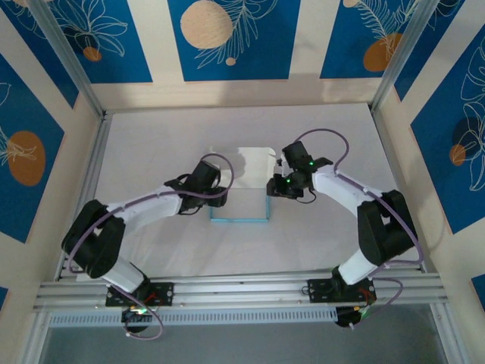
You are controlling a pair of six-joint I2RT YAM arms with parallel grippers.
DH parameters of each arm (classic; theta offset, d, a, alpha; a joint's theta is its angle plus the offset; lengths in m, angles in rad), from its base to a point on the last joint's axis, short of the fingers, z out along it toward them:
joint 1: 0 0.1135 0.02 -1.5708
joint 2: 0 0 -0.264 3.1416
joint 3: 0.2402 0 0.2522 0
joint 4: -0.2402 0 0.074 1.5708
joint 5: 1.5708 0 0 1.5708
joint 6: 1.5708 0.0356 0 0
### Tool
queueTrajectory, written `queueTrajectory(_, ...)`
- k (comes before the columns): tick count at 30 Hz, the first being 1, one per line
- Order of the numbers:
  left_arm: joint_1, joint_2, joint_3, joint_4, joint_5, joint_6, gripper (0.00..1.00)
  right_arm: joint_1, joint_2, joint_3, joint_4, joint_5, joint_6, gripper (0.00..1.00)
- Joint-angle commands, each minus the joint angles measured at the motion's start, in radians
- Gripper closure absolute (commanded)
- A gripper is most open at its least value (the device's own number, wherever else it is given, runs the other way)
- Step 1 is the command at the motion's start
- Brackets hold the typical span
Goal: Fold the paper box
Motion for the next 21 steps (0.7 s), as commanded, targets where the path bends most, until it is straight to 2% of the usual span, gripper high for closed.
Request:
queueTrajectory(1,0.021,-0.074,-0.025,0.025,0.040,0.072,0.38,-0.021,-0.072,0.005,-0.046,0.009,-0.051,0.55)
queueTrajectory(5,0.076,-0.198,-0.053,0.065,0.120,0.246,0.38,-0.075,-0.129,0.043,-0.055,-0.017,-0.171,0.56)
queueTrajectory(6,0.100,-0.218,-0.052,0.076,0.144,0.285,0.32,-0.090,-0.125,0.065,-0.054,-0.028,-0.203,0.56)
queueTrajectory(8,0.173,-0.216,-0.032,0.091,0.257,0.333,0.29,-0.111,-0.110,0.095,-0.029,-0.095,-0.255,0.57)
queueTrajectory(10,0.245,-0.175,0.021,0.084,0.456,0.396,0.33,-0.111,-0.112,0.095,0.039,-0.205,-0.375,0.55)
queueTrajectory(13,0.297,-0.136,0.078,0.078,0.514,0.495,0.33,-0.105,-0.136,0.065,0.136,-0.276,-0.597,0.55)
queueTrajectory(17,0.392,-0.106,0.046,0.261,0.656,0.497,0.34,-0.139,-0.093,0.149,0.096,-0.322,-0.733,0.50)
queueTrajectory(19,0.423,-0.073,0.074,0.266,0.731,0.518,0.33,-0.154,-0.046,0.215,0.041,-0.333,-0.772,0.48)
queueTrajectory(21,0.439,-0.053,0.087,0.267,0.760,0.533,0.33,-0.156,-0.007,0.264,-0.005,-0.317,-0.800,0.46)
